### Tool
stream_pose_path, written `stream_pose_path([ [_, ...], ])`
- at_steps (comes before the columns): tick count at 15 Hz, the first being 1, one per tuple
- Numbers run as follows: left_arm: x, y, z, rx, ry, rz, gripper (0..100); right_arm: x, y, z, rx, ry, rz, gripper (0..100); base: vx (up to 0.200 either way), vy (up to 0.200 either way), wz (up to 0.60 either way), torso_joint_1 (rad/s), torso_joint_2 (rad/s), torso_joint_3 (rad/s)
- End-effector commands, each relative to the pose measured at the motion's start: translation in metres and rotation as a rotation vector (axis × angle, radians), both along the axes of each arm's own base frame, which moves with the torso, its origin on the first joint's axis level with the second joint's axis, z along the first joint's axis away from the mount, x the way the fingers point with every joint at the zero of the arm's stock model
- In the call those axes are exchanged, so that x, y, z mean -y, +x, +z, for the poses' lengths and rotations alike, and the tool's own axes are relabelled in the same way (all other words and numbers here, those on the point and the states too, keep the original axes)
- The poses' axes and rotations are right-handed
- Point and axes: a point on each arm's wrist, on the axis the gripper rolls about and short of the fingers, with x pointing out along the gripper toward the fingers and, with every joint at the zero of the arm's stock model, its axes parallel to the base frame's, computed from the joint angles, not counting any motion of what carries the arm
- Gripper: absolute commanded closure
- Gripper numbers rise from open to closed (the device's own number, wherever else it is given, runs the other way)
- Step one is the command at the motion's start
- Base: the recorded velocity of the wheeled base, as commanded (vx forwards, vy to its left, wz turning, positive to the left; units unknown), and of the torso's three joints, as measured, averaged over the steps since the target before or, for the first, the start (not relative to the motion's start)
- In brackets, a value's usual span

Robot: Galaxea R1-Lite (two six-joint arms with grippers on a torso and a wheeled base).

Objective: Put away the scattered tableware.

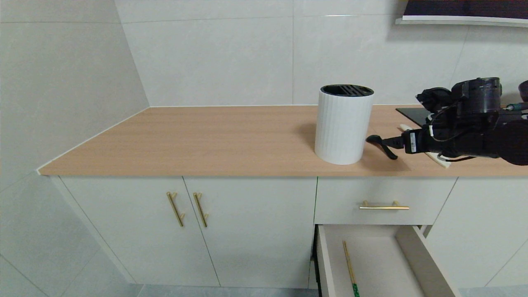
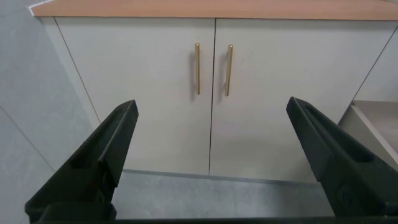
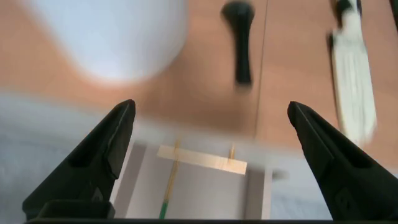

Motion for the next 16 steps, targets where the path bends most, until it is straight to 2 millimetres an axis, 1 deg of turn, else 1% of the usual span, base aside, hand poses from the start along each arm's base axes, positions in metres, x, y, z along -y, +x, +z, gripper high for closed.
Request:
stream_pose_path([
  [1,0.000,0.000,0.000,0.000,0.000,0.000,0,0.011,0.045,-0.034,-0.052,0.002,-0.005,0,0.000,0.000,0.00,0.000,0.00,0.000],
  [2,0.000,0.000,0.000,0.000,0.000,0.002,0,0.013,0.055,-0.047,-0.074,0.008,0.014,0,0.000,0.000,0.00,0.000,0.00,0.000],
  [4,0.000,0.000,0.000,0.000,0.000,0.000,0,0.013,0.060,-0.052,-0.081,0.014,0.038,0,0.000,0.000,0.00,0.000,0.00,0.000],
  [5,0.000,0.000,0.000,0.000,0.000,0.002,0,0.013,0.066,-0.059,-0.092,0.013,0.036,0,0.000,0.000,0.00,0.000,0.00,0.000],
  [10,0.000,0.000,0.000,0.000,0.000,0.000,0,0.013,0.081,-0.074,-0.075,0.013,0.024,0,0.000,0.000,0.00,0.000,0.00,0.000],
  [15,0.000,0.000,0.000,0.000,0.000,0.000,0,0.018,0.092,-0.084,-0.066,0.013,0.009,0,0.000,0.000,0.00,0.000,0.00,0.000],
  [16,0.000,0.000,0.000,0.000,0.000,0.002,0,0.019,0.094,-0.086,-0.069,0.014,0.005,100,0.000,0.000,0.00,0.000,0.00,0.000],
])
